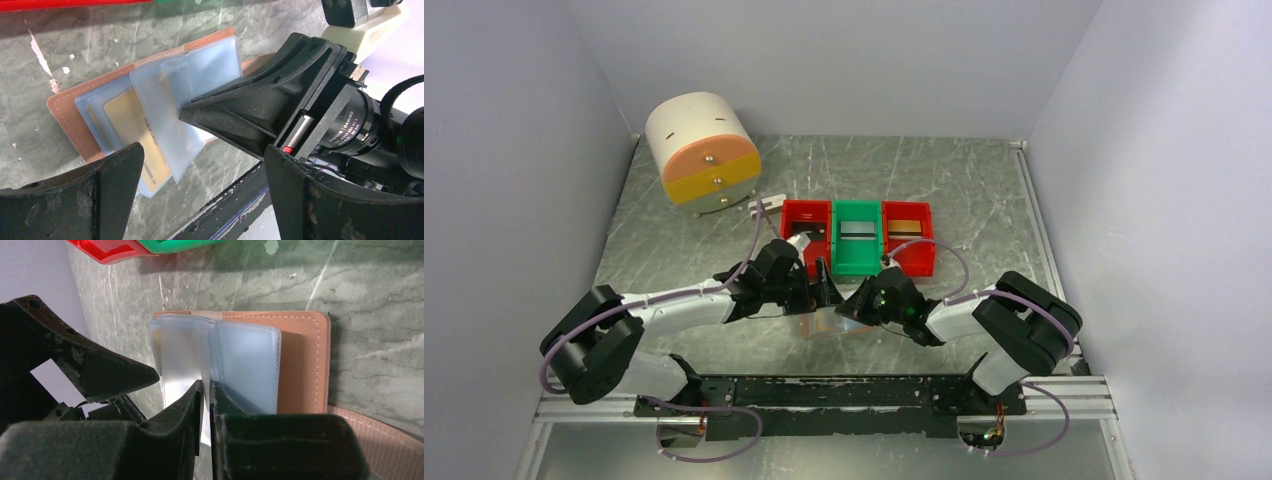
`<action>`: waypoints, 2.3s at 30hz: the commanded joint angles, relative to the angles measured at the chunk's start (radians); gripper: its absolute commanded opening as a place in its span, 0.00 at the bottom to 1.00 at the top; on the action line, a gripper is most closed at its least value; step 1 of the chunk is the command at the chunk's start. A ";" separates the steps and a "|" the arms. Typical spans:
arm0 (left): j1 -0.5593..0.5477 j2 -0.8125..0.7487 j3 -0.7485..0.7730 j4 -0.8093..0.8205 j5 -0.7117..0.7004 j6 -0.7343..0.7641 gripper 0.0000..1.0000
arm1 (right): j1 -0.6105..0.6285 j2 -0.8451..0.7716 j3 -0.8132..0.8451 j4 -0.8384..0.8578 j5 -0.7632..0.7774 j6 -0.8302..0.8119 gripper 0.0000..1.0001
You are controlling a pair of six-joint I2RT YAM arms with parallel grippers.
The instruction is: Take the credit cards out of the card holder
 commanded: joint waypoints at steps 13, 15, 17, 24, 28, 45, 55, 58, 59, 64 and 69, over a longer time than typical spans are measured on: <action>0.007 0.093 -0.006 0.129 0.096 -0.012 0.86 | -0.017 0.011 -0.041 -0.031 -0.011 -0.005 0.23; 0.006 0.088 -0.010 0.153 0.110 -0.005 0.83 | -0.018 -0.003 -0.038 -0.042 -0.008 -0.014 0.26; 0.007 0.081 -0.012 0.165 0.121 -0.001 0.80 | -0.019 -0.017 -0.032 -0.058 -0.007 -0.023 0.28; 0.007 0.089 -0.006 0.173 0.141 0.011 0.73 | -0.019 -0.136 -0.022 -0.167 0.041 -0.036 0.39; 0.006 0.111 0.006 0.192 0.172 0.023 0.69 | -0.019 -0.207 -0.007 -0.296 0.117 -0.050 0.39; -0.014 0.207 0.114 0.191 0.259 0.104 0.66 | -0.019 -0.746 -0.049 -0.641 0.453 -0.034 0.37; -0.047 0.310 0.177 0.125 0.232 0.109 0.68 | -0.023 -0.861 -0.048 -0.769 0.539 0.014 0.44; -0.049 0.297 0.182 0.096 0.212 0.123 0.70 | -0.023 -0.836 -0.052 -0.742 0.525 0.016 0.45; -0.049 0.289 0.185 0.081 0.201 0.129 0.70 | -0.023 -0.823 -0.050 -0.735 0.520 0.020 0.45; -0.049 0.203 0.188 0.023 0.110 0.149 0.72 | -0.023 -0.760 -0.026 -0.672 0.453 -0.030 0.52; -0.049 0.041 0.153 -0.080 -0.112 0.117 0.71 | -0.025 -0.690 0.011 -0.628 0.386 -0.082 0.53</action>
